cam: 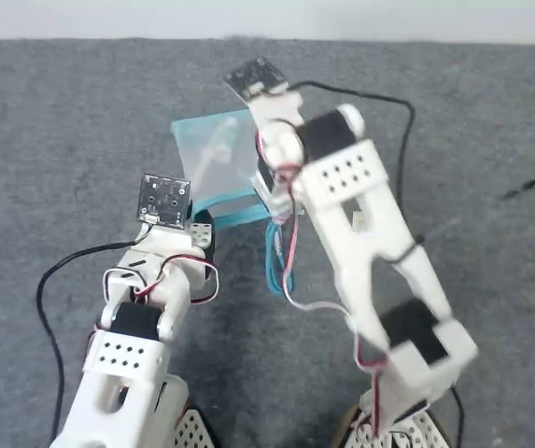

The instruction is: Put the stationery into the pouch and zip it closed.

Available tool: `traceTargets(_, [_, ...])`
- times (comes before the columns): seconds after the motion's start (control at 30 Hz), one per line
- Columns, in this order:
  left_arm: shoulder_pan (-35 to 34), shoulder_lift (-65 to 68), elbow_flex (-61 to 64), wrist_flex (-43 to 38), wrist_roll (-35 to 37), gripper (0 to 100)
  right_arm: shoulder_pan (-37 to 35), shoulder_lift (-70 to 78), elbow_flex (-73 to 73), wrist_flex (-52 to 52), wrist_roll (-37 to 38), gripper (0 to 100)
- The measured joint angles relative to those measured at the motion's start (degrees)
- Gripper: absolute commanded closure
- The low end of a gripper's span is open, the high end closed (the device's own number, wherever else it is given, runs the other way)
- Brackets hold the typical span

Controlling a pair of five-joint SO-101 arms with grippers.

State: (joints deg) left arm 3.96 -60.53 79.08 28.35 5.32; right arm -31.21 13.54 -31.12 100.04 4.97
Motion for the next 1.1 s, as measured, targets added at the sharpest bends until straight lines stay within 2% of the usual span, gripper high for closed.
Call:
traceTargets(0.13, [0.09,0.00,0.00,0.00,-0.26,99,0.35,6.15,-7.47,0.53,-0.97,76.6])
traceTargets(0.43, [0.09,0.00,0.00,0.00,-0.26,99,0.26,1.14,-7.12,0.62,2.64,77.9])
traceTargets(0.63, [0.09,0.00,0.00,0.00,-0.26,99,0.18,-11.60,10.99,-0.35,7.47,91.4])
traceTargets(0.9, [0.09,0.00,0.00,0.00,-0.26,99,-2.55,-24.53,41.23,-11.08,8.26,90.8])
traceTargets(1.1, [0.09,0.00,0.00,0.09,-0.26,99,-2.55,-32.88,42.90,-11.96,8.26,90.7])
